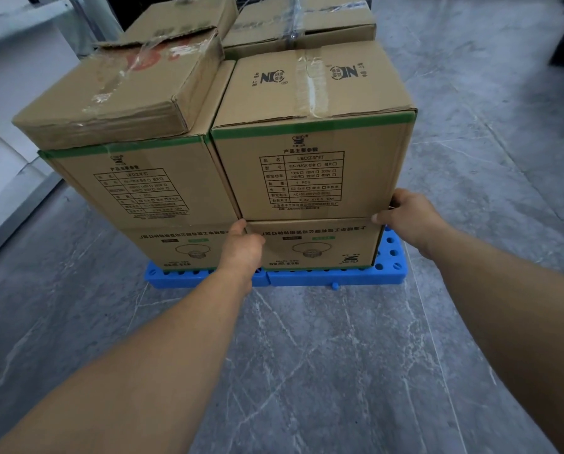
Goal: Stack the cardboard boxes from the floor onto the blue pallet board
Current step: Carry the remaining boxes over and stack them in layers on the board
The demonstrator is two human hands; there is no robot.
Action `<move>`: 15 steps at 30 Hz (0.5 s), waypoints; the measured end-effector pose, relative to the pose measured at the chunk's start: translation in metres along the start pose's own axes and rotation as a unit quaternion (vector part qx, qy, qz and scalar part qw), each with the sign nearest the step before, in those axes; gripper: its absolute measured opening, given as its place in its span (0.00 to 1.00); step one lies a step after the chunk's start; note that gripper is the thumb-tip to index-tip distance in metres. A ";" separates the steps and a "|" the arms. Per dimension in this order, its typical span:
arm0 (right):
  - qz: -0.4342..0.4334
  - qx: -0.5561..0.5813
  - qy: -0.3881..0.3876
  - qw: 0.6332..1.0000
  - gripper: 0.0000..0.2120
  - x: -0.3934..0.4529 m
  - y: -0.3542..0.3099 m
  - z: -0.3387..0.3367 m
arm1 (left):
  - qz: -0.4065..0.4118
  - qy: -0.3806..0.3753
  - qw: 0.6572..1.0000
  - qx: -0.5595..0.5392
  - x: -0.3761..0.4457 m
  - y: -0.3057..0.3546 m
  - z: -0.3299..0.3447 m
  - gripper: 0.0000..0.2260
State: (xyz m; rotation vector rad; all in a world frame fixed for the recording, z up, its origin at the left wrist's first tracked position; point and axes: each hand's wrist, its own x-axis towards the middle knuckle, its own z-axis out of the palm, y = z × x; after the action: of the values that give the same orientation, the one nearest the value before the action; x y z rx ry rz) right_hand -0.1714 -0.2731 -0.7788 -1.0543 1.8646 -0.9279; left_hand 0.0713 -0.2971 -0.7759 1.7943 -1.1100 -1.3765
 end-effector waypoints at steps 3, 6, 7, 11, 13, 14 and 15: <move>0.009 -0.029 0.015 0.999 0.16 0.000 0.000 0.003 | 0.010 0.001 1.000 0.002 -0.002 -0.002 -0.002 0.27; 0.082 -0.157 0.014 0.984 0.10 -0.012 0.000 0.005 | 0.027 0.010 1.000 0.011 -0.007 -0.005 -0.003 0.26; 0.104 -0.226 -0.013 0.968 0.12 -0.018 0.001 0.008 | 0.034 0.010 0.999 0.021 -0.009 -0.007 -0.004 0.26; 0.080 -0.333 -0.088 0.935 0.11 -0.035 0.005 0.028 | 0.051 -0.012 0.996 0.078 -0.017 -0.021 -0.006 0.25; 0.060 -0.282 -0.022 0.957 0.08 -0.036 -0.002 0.033 | 0.065 -0.004 0.994 0.087 -0.018 -0.024 -0.007 0.24; 0.054 -0.256 0.025 0.965 0.07 -0.035 -0.006 0.033 | 0.077 0.005 0.993 0.091 -0.018 -0.024 -0.008 0.23; 0.051 -0.235 0.066 0.968 0.07 -0.032 -0.009 0.032 | 0.090 0.013 0.991 0.093 -0.017 -0.023 -0.009 0.23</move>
State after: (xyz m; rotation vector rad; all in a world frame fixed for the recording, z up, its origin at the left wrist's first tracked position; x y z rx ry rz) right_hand -0.1293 -0.2544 -0.7761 -1.1767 2.2957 -0.5117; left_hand 0.0842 -0.2715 -0.7849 1.7852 -1.3887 -1.1726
